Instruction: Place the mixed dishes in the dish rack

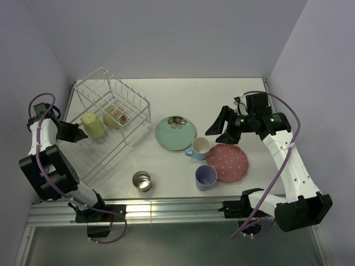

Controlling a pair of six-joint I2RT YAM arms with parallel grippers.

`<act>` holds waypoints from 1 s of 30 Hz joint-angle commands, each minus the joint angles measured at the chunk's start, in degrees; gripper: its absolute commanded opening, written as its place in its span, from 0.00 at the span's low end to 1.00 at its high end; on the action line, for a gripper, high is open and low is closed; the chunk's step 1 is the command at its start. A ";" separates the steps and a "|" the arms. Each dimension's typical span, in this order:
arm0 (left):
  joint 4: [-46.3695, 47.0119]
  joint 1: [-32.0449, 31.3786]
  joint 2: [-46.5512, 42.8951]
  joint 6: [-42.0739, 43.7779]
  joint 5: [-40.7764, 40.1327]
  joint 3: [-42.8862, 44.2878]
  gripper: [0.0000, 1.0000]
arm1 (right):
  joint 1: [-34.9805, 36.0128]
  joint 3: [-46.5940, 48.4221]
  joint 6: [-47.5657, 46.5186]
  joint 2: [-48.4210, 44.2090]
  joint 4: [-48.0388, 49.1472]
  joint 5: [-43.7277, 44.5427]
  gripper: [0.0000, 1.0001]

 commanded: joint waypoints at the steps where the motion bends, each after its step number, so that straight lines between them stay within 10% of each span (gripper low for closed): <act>1: 3.90 -0.91 1.68 -1.64 -1.42 1.04 0.00 | -0.38 0.10 -0.67 -1.12 0.21 0.70 0.71; 30: 9.09 -10.76 15.31 -5.24 -0.45 9.49 0.00 | 0.50 -2.54 -2.33 -0.59 -2.78 7.27 0.71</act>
